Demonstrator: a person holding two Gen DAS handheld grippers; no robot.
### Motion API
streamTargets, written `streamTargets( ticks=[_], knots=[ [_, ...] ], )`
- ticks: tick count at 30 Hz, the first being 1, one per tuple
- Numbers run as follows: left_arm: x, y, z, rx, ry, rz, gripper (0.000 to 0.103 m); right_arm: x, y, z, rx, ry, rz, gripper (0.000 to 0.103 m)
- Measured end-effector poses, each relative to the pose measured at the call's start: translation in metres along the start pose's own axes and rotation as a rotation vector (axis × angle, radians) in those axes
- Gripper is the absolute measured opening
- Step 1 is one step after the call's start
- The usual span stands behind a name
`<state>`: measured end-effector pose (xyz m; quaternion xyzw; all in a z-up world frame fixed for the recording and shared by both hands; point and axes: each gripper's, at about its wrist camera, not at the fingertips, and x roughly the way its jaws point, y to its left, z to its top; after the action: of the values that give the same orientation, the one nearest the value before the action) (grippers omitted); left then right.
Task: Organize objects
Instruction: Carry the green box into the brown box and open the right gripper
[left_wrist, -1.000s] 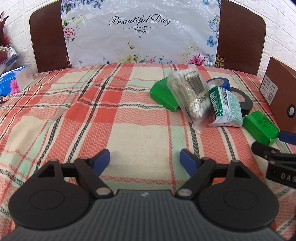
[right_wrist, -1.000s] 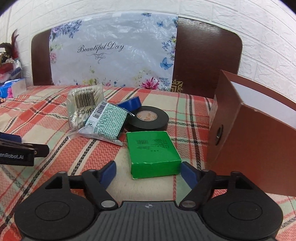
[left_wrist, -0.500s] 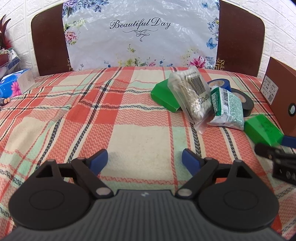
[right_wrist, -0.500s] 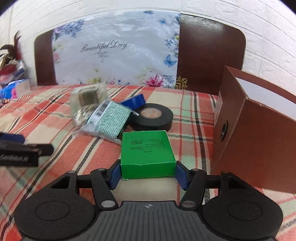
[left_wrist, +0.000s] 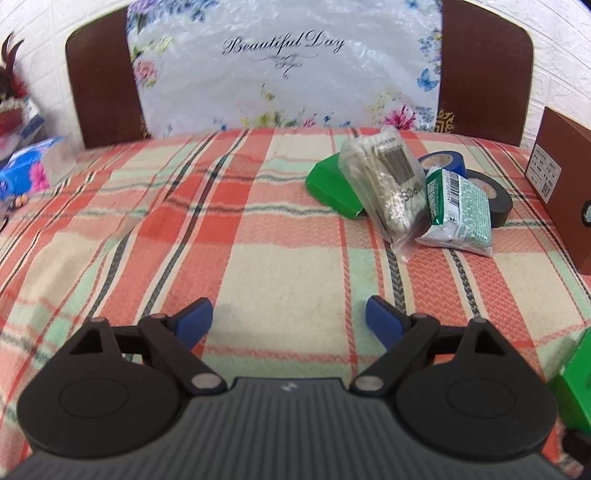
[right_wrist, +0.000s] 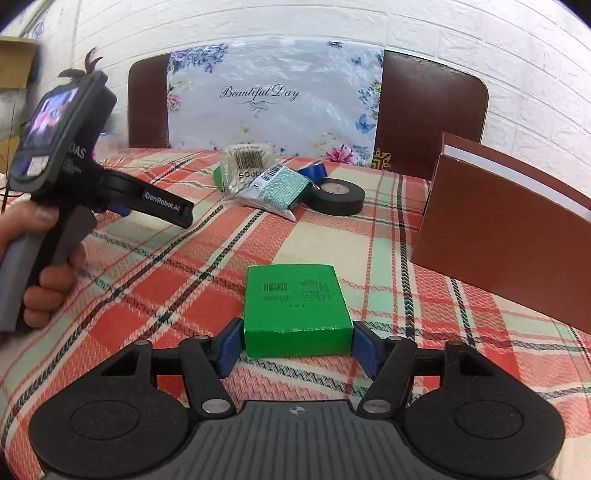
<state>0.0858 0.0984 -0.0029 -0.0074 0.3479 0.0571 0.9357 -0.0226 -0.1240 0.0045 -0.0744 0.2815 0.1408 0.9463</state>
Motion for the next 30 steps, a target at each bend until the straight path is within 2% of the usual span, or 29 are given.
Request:
streamTargets(
  ticks=[2, 5, 8, 11, 12, 13, 14, 17, 20, 24, 30],
  knots=[
    [-0.011, 0.005, 0.001, -0.053, 0.057, -0.051, 0.089, 0.000, -0.004, -0.001, 0.026, 0.003, 0.006, 0.072],
    [-0.036, 0.003, -0.001, -0.092, 0.101, -0.210, 0.084, 0.002, -0.008, -0.002, 0.048, 0.004, 0.012, 0.075],
    [-0.052, -0.013, 0.000, -0.089, 0.129, -0.331, 0.084, 0.004, -0.006, -0.003, 0.044, -0.001, 0.013, 0.075],
    [-0.049, -0.036, -0.004, -0.083, 0.192, -0.423, 0.083, 0.002, -0.009, -0.004, 0.054, -0.008, 0.022, 0.074],
    [-0.047, -0.044, -0.006, -0.085, 0.216, -0.450, 0.080, 0.001, -0.010, -0.005, 0.058, -0.009, 0.024, 0.070],
    [-0.044, -0.052, -0.008, -0.084, 0.240, -0.468, 0.078, 0.001, -0.010, -0.005, 0.060, -0.012, 0.033, 0.060],
    [-0.042, -0.059, -0.011, -0.076, 0.256, -0.472, 0.078, 0.000, -0.010, -0.005, 0.056, -0.017, 0.035, 0.058],
    [-0.043, -0.083, -0.015, 0.013, 0.224, -0.456, 0.073, 0.000, -0.008, -0.005, 0.050, -0.024, 0.029, 0.057],
    [-0.036, -0.089, -0.007, -0.021, 0.258, -0.535, 0.048, -0.005, -0.014, -0.005, 0.085, -0.047, 0.040, 0.057],
    [-0.042, -0.109, 0.011, 0.003, 0.241, -0.564, 0.047, -0.016, -0.030, -0.001, 0.129, -0.124, -0.011, 0.057],
    [-0.066, -0.147, 0.043, 0.049, 0.154, -0.684, 0.047, -0.041, -0.060, 0.016, 0.144, -0.274, -0.144, 0.057]
  ],
)
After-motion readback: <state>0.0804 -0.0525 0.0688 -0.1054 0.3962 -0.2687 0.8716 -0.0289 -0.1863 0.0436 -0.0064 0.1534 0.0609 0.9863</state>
